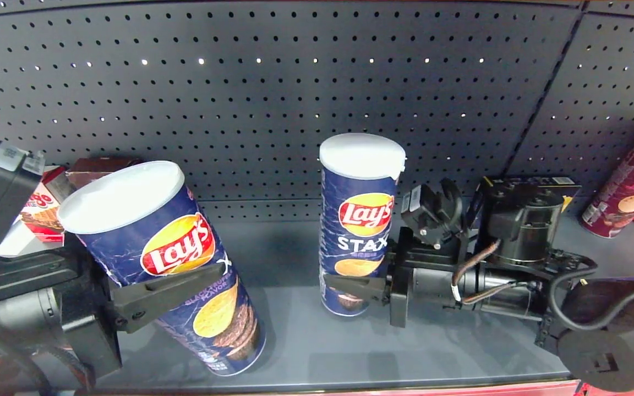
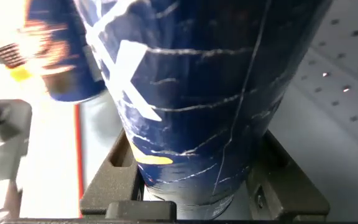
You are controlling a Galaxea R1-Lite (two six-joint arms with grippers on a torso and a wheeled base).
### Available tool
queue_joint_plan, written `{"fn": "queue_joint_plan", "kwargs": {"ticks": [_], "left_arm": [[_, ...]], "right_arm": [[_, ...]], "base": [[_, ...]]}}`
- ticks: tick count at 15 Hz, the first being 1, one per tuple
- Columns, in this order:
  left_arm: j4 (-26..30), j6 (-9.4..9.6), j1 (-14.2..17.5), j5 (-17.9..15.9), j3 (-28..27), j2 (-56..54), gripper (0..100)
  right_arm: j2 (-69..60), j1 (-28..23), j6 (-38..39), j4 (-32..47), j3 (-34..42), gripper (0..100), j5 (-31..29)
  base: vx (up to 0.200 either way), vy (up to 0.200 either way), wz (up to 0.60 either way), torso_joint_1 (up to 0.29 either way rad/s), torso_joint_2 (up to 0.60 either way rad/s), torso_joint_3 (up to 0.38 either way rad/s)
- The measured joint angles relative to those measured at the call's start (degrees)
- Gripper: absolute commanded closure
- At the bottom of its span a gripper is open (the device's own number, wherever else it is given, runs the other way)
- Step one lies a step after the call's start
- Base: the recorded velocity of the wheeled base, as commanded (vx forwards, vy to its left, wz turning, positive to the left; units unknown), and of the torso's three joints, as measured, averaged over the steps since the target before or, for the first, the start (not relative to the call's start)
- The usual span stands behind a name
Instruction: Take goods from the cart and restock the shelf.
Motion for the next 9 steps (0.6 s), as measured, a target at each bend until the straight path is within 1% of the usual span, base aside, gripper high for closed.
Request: {"fn": "queue_joint_plan", "kwargs": {"ticks": [4, 6, 9], "left_arm": [[0.0, 0.02, 0.0, 0.0, 0.0, 0.0, 100], [0.0, 0.02, -0.1, 0.1, 0.1, 0.0, 100], [0.1, 0.07, -0.1, 0.1, 0.1, 0.0, 100]], "right_arm": [[-2.1, 2.1, 0.0, -8.4, 9.0, 100, -2.1], [-2.2, 3.0, 0.0, -10.2, 12.5, 100, -2.2], [-1.1, 3.8, -0.1, -11.4, 14.3, 100, -2.3]], "base": [[0.0, 0.0, 0.0, 0.0, 0.0, 0.0], [0.0, 0.0, 0.0, 0.0, 0.0, 0.0], [0.0, 0.0, 0.0, 0.0, 0.0, 0.0]]}}
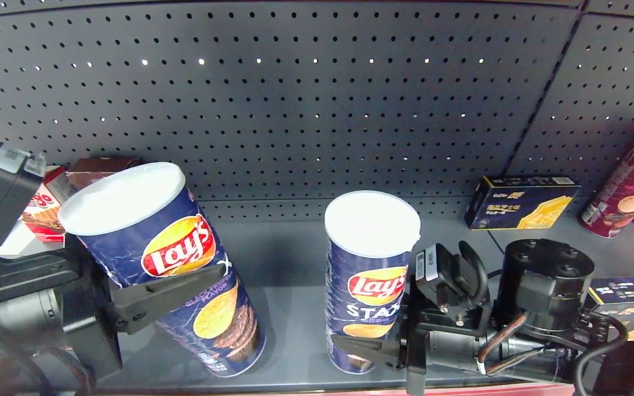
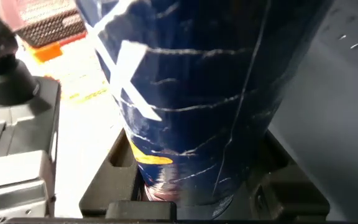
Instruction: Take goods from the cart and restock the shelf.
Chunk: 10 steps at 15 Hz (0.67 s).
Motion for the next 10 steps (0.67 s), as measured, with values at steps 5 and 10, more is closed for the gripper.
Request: {"fn": "queue_joint_plan", "kwargs": {"ticks": [5, 10], "left_arm": [[0.1, -0.05, 0.1, 0.0, 0.0, 0.0, 100], [0.0, -0.05, 0.2, 0.0, 0.3, 0.0, 100]], "right_arm": [[4.4, 0.0, -0.2, -3.7, 0.1, 100, 0.0], [7.4, -0.3, -0.2, -4.7, -1.5, 100, 0.2]], "base": [[0.0, 0.0, 0.0, 0.0, 0.0, 0.0], [0.0, 0.0, 0.0, 0.0, 0.0, 0.0]]}}
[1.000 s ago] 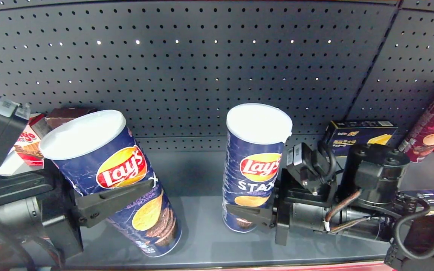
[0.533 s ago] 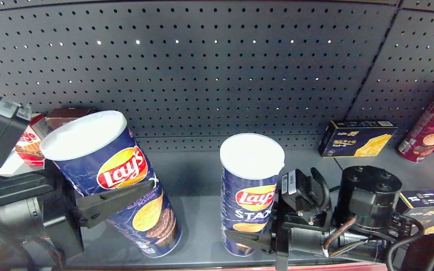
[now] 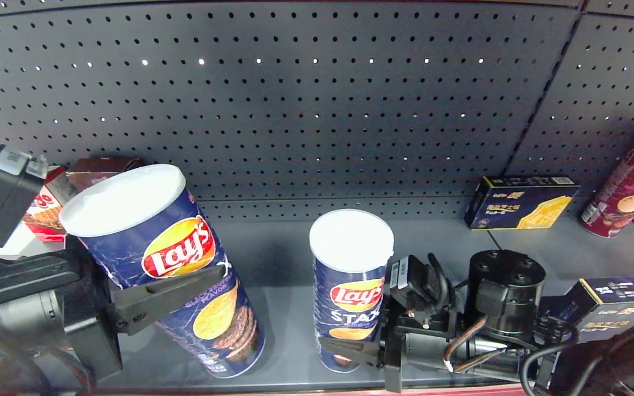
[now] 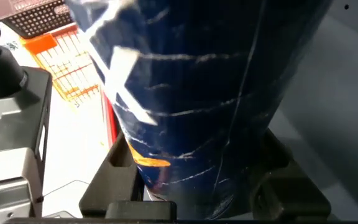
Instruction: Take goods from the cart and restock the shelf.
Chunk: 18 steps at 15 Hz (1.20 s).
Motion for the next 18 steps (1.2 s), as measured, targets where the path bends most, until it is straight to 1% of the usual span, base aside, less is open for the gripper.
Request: {"fn": "queue_joint_plan", "kwargs": {"ticks": [3, 8, 9, 14, 16, 18], "left_arm": [[0.0, 0.0, 0.0, 0.0, 0.6, 0.0, 100], [0.0, 0.0, 0.0, 0.1, 1.1, -0.2, 100], [0.0, 0.0, 0.0, 0.1, 1.1, -0.2, 100], [0.0, 0.0, 0.0, 0.1, 1.3, -0.2, 100], [-0.1, -0.02, 0.0, 0.1, 1.4, -0.3, 100], [0.0, -0.02, 0.0, 0.1, 1.4, -0.5, 100]], "right_arm": [[1.2, -0.2, 0.0, -0.5, -0.8, 100, 0.3], [2.7, -2.3, -0.7, -0.8, -1.5, 100, 0.4], [2.7, -2.3, -1.2, -0.7, -1.4, 0, 0.2], [1.8, -2.5, -1.8, -0.1, -0.3, 0, -0.4], [-1.2, -2.5, -1.8, -0.3, 2.0, 0, -0.4], [-6.0, -2.5, -1.8, -0.4, 5.8, 0, -0.4]], "base": [[0.0, 0.0, 0.0, 0.0, 0.0, 0.0], [0.0, 0.0, 0.0, 0.0, 0.0, 0.0], [0.0, 0.0, 0.0, 0.0, 0.0, 0.0], [0.0, 0.0, 0.0, 0.0, 0.0, 0.0], [0.0, 0.0, 0.0, 0.0, 0.0, 0.0], [0.0, 0.0, 0.0, 0.0, 0.0, 0.0]]}}
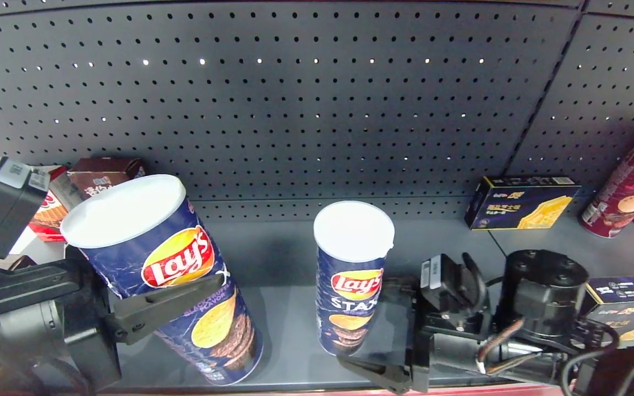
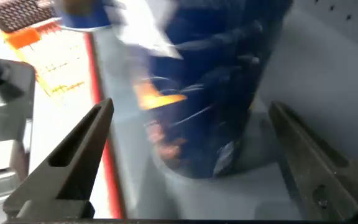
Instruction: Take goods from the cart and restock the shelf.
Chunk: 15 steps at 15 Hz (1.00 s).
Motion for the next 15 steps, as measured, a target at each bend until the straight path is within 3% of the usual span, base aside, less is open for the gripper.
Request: {"fn": "queue_joint_plan", "kwargs": {"ticks": [6, 15], "left_arm": [[0.0, 0.02, 0.0, 0.0, 0.6, -0.4, 100], [0.3, 0.02, 0.0, 0.2, 0.8, -2.5, 100]], "right_arm": [[-19.7, -5.7, 0.0, 0.5, 10.5, 0, -1.7], [-42.2, -33.8, 2.5, 2.7, 24.1, 0, -4.2]], "base": [[0.0, 0.0, 0.0, 0.0, 0.0, 0.0], [0.0, 0.0, 0.0, 0.0, 0.0, 0.0]]}}
